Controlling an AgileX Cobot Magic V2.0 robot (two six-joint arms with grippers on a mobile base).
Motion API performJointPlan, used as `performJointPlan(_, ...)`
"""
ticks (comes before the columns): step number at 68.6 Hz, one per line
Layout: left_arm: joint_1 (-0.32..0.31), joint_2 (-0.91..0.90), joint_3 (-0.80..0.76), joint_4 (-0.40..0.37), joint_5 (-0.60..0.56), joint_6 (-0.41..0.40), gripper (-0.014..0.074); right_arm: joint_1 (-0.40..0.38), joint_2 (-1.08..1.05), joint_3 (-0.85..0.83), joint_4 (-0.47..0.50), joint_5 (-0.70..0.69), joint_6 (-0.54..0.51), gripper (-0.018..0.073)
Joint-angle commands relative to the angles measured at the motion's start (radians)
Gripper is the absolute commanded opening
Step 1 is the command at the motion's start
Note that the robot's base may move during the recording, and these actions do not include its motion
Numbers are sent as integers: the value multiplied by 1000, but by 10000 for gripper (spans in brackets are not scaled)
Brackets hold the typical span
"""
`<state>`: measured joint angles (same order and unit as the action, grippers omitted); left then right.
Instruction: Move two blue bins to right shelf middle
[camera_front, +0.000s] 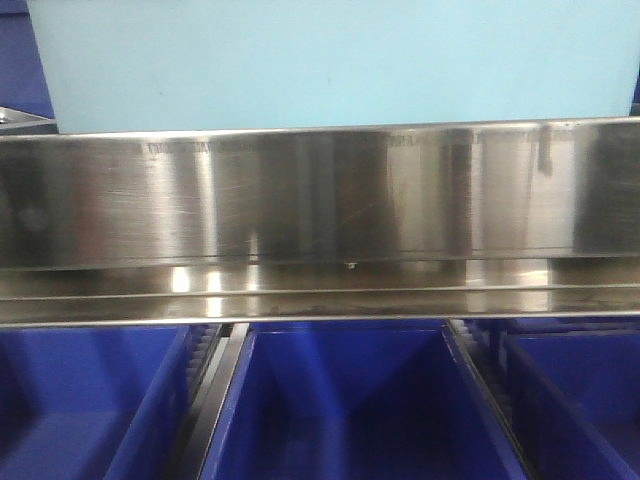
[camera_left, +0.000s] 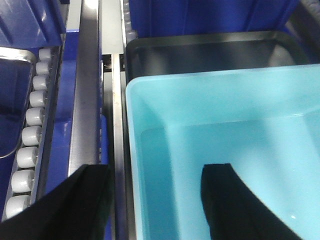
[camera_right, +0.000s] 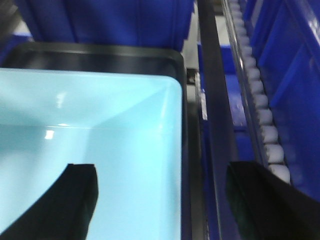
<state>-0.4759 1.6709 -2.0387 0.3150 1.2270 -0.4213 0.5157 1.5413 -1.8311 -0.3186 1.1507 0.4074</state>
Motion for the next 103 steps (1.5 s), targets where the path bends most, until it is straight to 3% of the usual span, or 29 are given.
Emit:
performJointPlan(1,-7,21,-6,12,-17,2,309,-33,23,-8,36,-31,-8,414)
performJointPlan(16,-5,57,-6,45,-56,2,309,-105,47,-8,86,-75,-8,414)
performJointPlan(26,31,66,-6,41,-109,-8,309,-128,58,-8,93,-90,-12,414)
performJointPlan(40,72,108,-6,13,-119,-8,309,-128,104,-8,103,-141,-33,412)
performJointPlan(103,74,220,-6,5,-98,-8,309,-128,250,-8,120,-149,-33,412)
